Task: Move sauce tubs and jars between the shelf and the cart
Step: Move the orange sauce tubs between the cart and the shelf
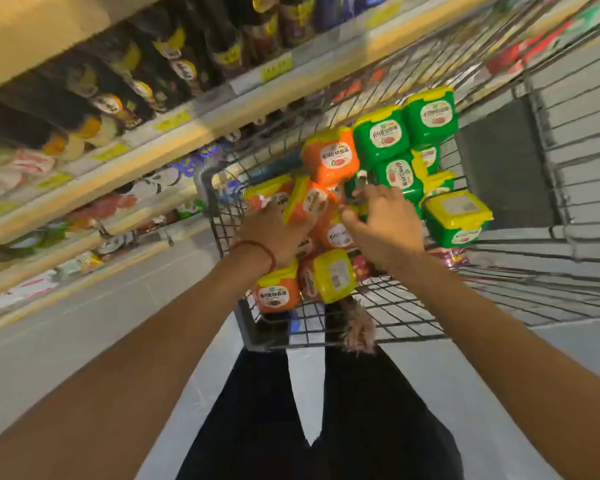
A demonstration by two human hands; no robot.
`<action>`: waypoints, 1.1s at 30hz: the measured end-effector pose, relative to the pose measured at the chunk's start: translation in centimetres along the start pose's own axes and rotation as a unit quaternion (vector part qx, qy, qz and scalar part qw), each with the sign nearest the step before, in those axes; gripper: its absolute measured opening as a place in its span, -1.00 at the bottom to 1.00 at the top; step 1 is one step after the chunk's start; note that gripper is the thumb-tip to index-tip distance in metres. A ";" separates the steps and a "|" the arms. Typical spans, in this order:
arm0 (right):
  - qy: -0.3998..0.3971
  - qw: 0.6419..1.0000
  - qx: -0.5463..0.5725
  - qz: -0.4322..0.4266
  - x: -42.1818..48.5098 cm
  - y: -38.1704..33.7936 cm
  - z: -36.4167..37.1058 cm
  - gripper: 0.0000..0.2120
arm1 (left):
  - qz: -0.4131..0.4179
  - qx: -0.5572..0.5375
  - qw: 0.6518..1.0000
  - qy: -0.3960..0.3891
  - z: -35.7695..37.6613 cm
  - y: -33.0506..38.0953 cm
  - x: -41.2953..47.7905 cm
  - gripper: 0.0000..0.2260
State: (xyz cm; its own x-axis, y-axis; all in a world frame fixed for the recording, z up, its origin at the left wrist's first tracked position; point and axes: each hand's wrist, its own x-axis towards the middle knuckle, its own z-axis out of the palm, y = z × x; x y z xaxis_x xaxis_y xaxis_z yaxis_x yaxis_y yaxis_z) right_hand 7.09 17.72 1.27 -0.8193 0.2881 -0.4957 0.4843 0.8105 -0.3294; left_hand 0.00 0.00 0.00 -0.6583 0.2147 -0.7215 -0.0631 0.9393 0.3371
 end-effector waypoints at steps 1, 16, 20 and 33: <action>0.015 1.000 0.000 -0.008 0.7 0.6 0.4 -0.28 | -0.029 -0.033 0.999 -0.008 0.8 0.4 0.8 -0.23; -0.014 0.998 -0.005 -0.058 5.1 3.1 3.3 -0.33 | -0.189 -0.374 0.905 0.077 4.4 0.8 4.3 -0.39; -0.022 0.998 0.052 -0.016 5.8 2.2 3.8 -0.53 | -0.179 -0.332 0.916 0.137 2.9 0.3 4.5 -0.12; -0.089 0.782 0.583 0.200 10.1 0.5 6.8 -0.35 | -0.159 -0.438 0.881 0.083 3.2 -3.5 5.0 -0.26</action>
State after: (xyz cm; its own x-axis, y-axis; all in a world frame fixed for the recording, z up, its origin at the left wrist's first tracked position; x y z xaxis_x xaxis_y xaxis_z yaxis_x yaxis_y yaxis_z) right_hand 1.13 17.53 -9.36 -0.5248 0.2404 -0.8166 0.7270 -0.3725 -0.5768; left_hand -0.68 -1.38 -6.69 -0.5986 -0.1329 -0.7899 -0.7714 0.3615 0.5237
